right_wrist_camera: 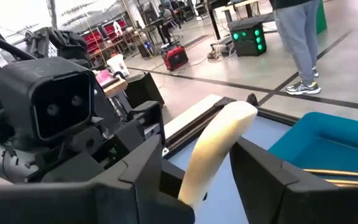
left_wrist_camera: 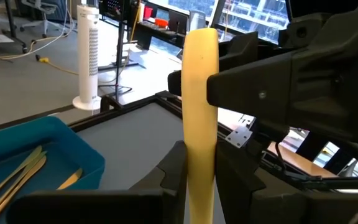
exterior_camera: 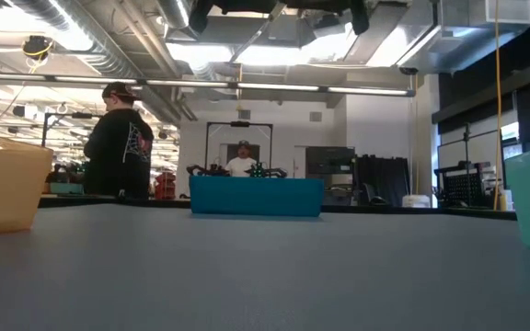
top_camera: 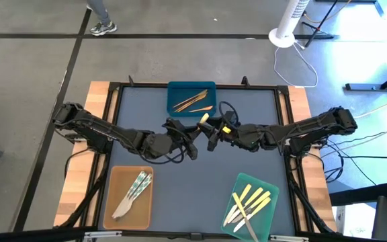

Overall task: Sort silverware by color (type)
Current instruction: Put the yellow knife into the green bin

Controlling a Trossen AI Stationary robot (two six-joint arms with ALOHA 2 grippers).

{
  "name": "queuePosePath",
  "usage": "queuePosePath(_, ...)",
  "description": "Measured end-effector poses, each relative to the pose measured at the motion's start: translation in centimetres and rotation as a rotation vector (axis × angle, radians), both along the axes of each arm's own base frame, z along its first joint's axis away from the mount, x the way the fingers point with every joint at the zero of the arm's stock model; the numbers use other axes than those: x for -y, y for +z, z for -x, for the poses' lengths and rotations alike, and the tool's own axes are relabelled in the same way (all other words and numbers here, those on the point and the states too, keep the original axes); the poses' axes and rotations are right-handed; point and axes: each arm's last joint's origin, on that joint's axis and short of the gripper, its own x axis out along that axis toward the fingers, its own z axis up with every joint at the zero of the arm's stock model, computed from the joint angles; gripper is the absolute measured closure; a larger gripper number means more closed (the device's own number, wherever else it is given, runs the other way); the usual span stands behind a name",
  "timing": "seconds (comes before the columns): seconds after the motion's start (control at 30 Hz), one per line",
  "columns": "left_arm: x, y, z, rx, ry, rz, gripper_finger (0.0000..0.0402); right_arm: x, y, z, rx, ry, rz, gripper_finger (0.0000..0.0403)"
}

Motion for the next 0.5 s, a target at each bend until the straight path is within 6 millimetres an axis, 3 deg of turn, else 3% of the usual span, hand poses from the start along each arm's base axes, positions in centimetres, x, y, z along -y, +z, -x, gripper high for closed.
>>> queuePosePath(0.5,0.09,-0.05,0.02,-0.006,-0.005,-0.001,0.0345,-0.03,0.01,-0.01,-0.008,0.014,0.015,0.0226)
